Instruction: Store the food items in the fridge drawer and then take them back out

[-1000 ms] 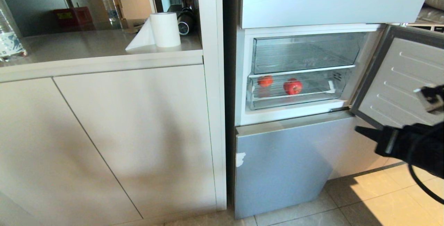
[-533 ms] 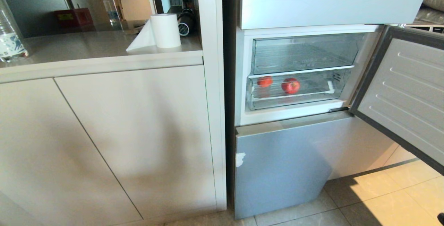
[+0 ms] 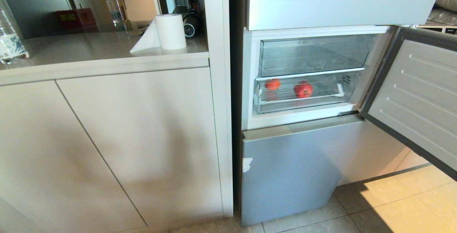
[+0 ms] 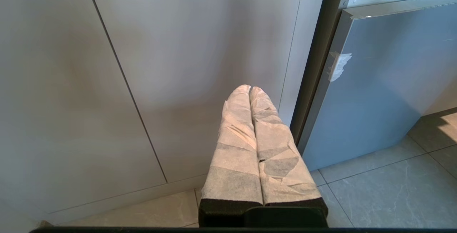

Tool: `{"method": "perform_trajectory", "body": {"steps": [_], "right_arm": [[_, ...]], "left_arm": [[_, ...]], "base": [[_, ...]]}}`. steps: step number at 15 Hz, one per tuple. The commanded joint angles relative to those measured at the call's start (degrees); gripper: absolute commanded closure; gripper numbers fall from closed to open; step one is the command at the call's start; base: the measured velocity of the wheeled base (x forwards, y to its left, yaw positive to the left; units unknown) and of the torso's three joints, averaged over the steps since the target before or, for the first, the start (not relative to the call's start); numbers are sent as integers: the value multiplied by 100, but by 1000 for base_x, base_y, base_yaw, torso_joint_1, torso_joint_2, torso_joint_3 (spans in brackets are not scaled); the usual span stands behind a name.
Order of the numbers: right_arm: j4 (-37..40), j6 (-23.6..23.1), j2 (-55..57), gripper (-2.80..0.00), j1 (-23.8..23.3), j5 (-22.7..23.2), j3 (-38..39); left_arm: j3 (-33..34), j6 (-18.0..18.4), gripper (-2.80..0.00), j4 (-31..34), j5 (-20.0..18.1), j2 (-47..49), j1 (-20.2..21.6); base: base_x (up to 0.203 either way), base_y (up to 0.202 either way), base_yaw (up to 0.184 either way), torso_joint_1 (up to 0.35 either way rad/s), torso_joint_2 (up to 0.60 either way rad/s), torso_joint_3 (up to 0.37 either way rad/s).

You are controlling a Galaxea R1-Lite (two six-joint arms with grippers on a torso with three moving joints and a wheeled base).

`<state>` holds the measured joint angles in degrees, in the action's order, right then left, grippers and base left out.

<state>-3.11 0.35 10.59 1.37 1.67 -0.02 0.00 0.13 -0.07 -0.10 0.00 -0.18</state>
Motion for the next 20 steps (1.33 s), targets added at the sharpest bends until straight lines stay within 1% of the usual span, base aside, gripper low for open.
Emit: {"method": "perform_trajectory", "body": {"steps": [1, 2, 4, 6, 12, 18, 20], "right_arm": [[14, -33, -751, 0, -79, -34, 8], [115, -54, -1023, 0, -94, -115, 8], [351, -120, -1050, 0, -119, -309, 11], [350, 18, -1050, 0, -120, -332, 3], [346, -18, -1050, 0, -120, -325, 11], [346, 41, -1050, 0, -120, -334, 9], [341, -3, -1050, 0, -120, -326, 2]], "left_arm": [[9, -4, 0, -1, 1, 0, 1], [9, -5, 0, -1, 1, 0, 1], [9, -5, 0, -1, 1, 0, 1], [9, -5, 0, -1, 1, 0, 1], [9, -5, 0, -1, 1, 0, 1], [9, -5, 0, -1, 1, 0, 1], [9, -5, 0, -1, 1, 0, 1]], "base": [[0, 0, 0, 0, 0, 0], [0, 0, 0, 0, 0, 0], [0, 0, 0, 0, 0, 0], [0, 0, 0, 0, 0, 0], [-1, 0, -12, 0, 0, 0], [-3, 6, -168, 1, 0, 0], [-3, 8, -174, 1, 2, 2]]}}
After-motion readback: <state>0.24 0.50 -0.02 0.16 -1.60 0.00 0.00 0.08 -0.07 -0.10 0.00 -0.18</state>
